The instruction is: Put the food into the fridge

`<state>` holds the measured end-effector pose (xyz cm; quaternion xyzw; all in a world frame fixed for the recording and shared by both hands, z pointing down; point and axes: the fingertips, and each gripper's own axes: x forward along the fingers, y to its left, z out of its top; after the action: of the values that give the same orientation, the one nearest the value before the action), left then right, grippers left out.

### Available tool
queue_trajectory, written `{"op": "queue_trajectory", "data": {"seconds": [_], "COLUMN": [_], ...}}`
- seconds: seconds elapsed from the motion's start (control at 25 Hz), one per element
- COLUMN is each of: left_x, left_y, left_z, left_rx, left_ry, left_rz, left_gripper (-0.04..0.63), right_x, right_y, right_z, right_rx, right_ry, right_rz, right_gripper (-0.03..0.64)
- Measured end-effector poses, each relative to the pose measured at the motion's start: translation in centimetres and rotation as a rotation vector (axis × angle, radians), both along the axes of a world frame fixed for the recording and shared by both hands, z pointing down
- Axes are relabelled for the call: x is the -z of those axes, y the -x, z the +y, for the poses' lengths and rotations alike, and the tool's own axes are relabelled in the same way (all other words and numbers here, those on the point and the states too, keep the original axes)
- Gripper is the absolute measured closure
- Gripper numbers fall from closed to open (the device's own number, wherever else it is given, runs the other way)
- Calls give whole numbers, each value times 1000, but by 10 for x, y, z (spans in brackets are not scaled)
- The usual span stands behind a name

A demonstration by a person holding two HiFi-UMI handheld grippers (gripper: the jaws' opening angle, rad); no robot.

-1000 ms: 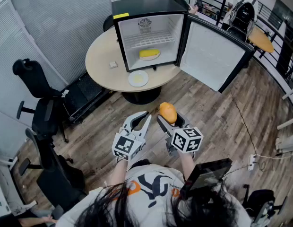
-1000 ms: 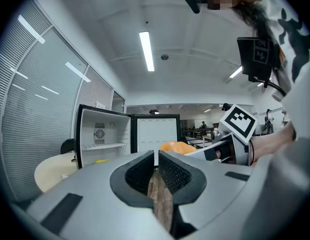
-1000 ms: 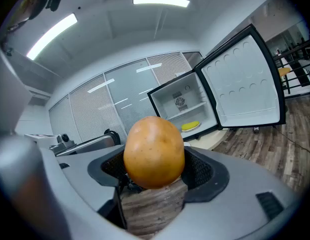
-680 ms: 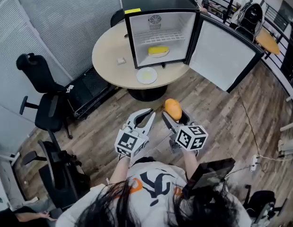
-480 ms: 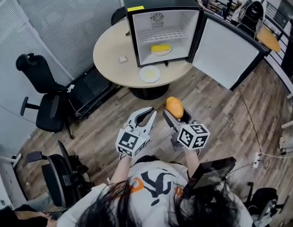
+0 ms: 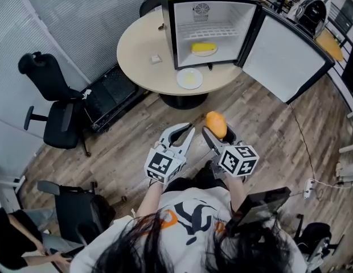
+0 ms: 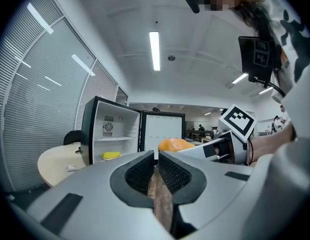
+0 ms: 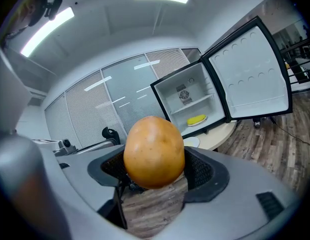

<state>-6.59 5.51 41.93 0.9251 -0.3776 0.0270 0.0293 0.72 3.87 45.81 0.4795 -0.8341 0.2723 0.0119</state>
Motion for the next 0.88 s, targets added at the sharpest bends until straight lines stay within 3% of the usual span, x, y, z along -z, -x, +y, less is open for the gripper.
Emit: {"op": "queue_trajectory", "data": {"seconds": [0.44,0.88], "left_x": [-5,-4], "left_y": [21,-12], "left_z": [-37,-133], "left_rx": [65,73], "left_ry": [13,17], "left_rz": [19,-9], "left_gripper": [572,572], "right_x": [-5,-7], "right_y": [9,-28], "right_z": [-42,-140], "right_rx": [29,33], "right_ry": [9,15], "right_rz": [-6,-7], "right_gripper": [273,273]}}
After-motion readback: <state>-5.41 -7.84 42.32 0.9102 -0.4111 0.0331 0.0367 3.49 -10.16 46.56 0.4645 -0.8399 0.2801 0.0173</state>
